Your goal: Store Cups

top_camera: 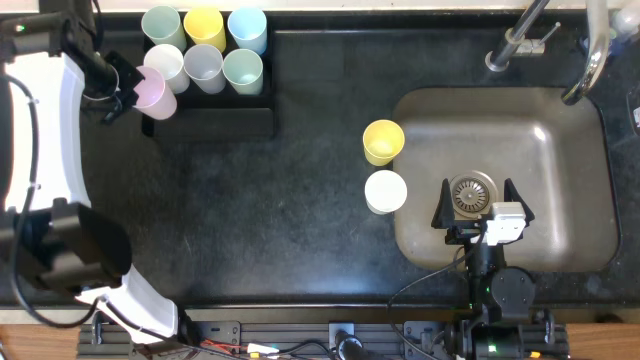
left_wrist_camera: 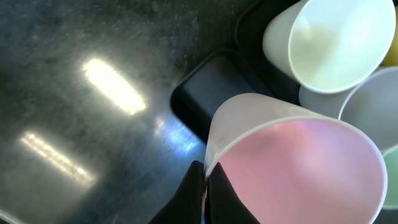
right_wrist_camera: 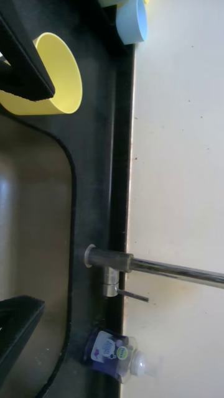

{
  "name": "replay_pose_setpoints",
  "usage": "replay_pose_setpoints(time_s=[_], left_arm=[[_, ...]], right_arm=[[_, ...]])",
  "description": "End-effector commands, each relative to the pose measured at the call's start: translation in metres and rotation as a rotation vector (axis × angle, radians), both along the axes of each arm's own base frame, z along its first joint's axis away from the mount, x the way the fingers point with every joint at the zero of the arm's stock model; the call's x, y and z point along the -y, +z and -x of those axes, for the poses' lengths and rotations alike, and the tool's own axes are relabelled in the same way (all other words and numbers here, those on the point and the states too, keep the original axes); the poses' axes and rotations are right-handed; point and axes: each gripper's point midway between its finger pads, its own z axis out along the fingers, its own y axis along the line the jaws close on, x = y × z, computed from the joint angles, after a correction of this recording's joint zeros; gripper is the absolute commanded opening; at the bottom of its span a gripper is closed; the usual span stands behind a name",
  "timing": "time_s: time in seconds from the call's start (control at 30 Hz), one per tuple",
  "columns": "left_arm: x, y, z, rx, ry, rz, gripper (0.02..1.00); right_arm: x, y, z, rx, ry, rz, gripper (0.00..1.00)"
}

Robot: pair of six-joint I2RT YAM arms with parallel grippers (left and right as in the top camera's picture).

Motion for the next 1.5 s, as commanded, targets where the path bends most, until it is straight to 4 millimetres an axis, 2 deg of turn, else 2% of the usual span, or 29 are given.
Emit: replay_pose_setpoints(time_s=[0.03, 0.23, 0.93, 1.5], left_arm=[[0.0, -0.007, -0.007, 0.0, 0.01, 0.011, 0.036], [-0.003, -0.014, -0.008, -0.008, 0.013, -0.002, 0.036], [-0.006, -0.063, -0.011, -0.013, 0.042, 0.004, 0.036], [-0.009, -0.065, -0.004, -0.043, 0.043, -0.007, 0.036]], right_arm=[[-0.001, -0.004, 0.0, -0.003, 0.006, 0.003, 0.996], [-0.001, -0.004, 0.0, -0.003, 0.006, 0.003, 0.996], [-0.001, -0.004, 0.0, -0.003, 0.006, 0.003, 0.998], [-0.001, -0.004, 0.0, -0.003, 0.006, 0.003, 0.996]])
